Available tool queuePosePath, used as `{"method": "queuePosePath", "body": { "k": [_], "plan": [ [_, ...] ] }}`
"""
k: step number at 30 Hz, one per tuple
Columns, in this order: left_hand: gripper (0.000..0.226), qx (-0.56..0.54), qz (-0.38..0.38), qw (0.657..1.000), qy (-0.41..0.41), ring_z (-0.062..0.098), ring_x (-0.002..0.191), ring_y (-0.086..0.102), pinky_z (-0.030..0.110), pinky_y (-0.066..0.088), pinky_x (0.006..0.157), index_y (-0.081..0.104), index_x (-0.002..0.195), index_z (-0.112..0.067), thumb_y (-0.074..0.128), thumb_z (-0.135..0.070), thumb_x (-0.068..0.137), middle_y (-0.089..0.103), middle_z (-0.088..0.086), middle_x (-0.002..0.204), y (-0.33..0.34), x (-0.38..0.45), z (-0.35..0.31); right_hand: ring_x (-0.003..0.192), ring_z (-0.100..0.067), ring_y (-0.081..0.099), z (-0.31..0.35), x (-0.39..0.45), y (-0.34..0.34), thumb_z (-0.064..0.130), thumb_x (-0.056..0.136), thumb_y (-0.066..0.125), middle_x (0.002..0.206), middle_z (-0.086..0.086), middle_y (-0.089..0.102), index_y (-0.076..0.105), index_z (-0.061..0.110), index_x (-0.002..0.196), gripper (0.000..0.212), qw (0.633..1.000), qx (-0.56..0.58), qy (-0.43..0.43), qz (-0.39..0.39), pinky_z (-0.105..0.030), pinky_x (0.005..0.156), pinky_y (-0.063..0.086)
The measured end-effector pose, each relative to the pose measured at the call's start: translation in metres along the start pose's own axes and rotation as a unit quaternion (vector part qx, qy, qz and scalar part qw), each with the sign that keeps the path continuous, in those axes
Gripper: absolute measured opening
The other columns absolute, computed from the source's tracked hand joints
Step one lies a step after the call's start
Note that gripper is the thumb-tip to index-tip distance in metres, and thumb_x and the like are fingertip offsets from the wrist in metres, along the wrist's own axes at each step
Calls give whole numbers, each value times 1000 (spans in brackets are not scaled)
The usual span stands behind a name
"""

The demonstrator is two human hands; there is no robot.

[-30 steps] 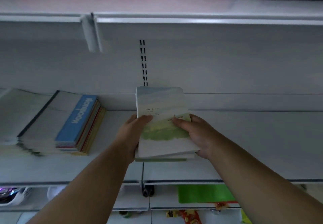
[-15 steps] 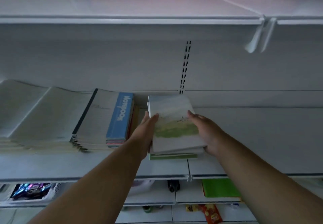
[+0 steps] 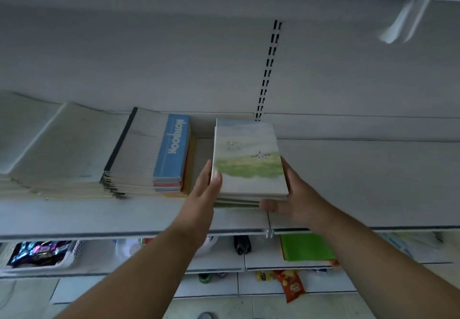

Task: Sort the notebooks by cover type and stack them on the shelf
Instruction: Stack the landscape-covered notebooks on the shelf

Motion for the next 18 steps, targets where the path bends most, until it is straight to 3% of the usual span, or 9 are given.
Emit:
{"method": "queuePosePath", "body": {
  "k": [3,5,7,9,11,13,18],
  "plan": [
    [40,150,-48,985,71,-12,102,62,6,47,79,49,131,-44,60,-39,93,69,-23,110,9,-14,-5,117,0,56,6,4,-3,61,57,87,126,28,58,36,43,143,102,994,-88,-21,-56,-19,92,45],
    [12,244,-137,957,80,-8,83,64,7,44,63,58,109,-34,55,-37,98,70,-17,92,10,-10,-11,108,5,56,9,5,-1,60,60,85,121,31,55,33,43,141,98,989,-129,-35,-65,-9,80,42],
    [13,297,-174,936,72,3,84,64,19,46,67,56,102,-29,56,-41,97,67,-14,92,7,-6,-12,98,18,54,7,0,0,52,60,89,114,39,52,23,52,136,101,986,-154,-50,-50,-1,72,41],
    [22,327,-134,933,73,1,91,63,23,50,78,52,109,-33,65,-38,92,63,-21,96,4,-9,-5,94,25,50,-1,-5,-2,43,61,92,112,43,50,20,57,136,104,980,-179,-67,-48,0,72,40],
    [44,333,-101,935,70,-6,97,63,24,54,85,49,117,-41,77,-31,84,65,-25,101,2,-16,5,104,14,52,-10,-5,-5,40,66,90,122,35,53,30,51,141,97,973,-207,-81,-62,-6,78,40],
    [58,341,-111,931,64,-3,100,64,28,55,87,47,119,-50,80,-26,78,68,-24,104,1,-16,12,116,-2,54,-17,-2,-8,39,71,87,130,21,58,39,41,143,87,969,-223,-84,-70,-18,86,42],
    [47,407,-161,894,95,12,98,69,36,58,86,54,120,-33,80,-24,81,69,-11,108,1,-6,14,117,-7,57,-26,9,-14,37,74,85,131,15,61,45,37,141,78,969,-214,-103,-64,-26,93,46]
  ]
}}
Point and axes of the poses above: each hand's wrist, its own x-axis towards the middle knuckle, its own y-axis out of the palm, z = x × y, the point moved 1 cm from there along x, towards the middle knuckle
